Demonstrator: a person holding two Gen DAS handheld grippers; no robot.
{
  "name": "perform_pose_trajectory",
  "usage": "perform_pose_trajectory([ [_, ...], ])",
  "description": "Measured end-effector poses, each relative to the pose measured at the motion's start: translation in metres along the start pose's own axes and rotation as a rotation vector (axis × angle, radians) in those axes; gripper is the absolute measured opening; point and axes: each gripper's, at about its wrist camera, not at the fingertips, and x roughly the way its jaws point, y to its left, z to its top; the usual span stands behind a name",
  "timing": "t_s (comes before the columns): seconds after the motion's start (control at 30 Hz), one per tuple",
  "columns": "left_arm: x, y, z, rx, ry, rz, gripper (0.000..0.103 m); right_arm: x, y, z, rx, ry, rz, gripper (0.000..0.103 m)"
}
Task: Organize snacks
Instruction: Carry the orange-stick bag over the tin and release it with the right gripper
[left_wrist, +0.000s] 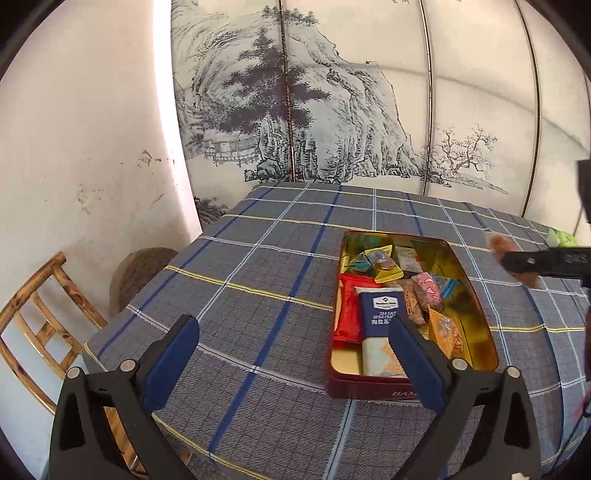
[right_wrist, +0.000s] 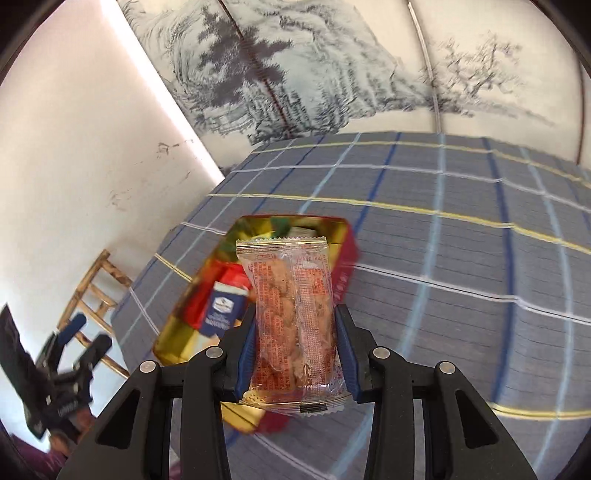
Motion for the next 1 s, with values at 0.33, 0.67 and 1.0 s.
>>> perform_pose_trajectory([
  [0.33,-0.011,0.011,-0.002,0.041,-0.097,0.051,0.102,0.083,0.005,0.035,0.081,0.086,-0.019,0.040],
  [0.67,0.000,0.006,-0.004,0.064,-0.079,0.018,0.102,0.106,0.006,0.041,0.056,0.101,-0.111,0.040],
  [1.0,0.004,0.001,-0.006,0.082,-0.065,0.022,0.103,0.102,0.008,0.040,0.050,0.067,-0.109,0.042],
])
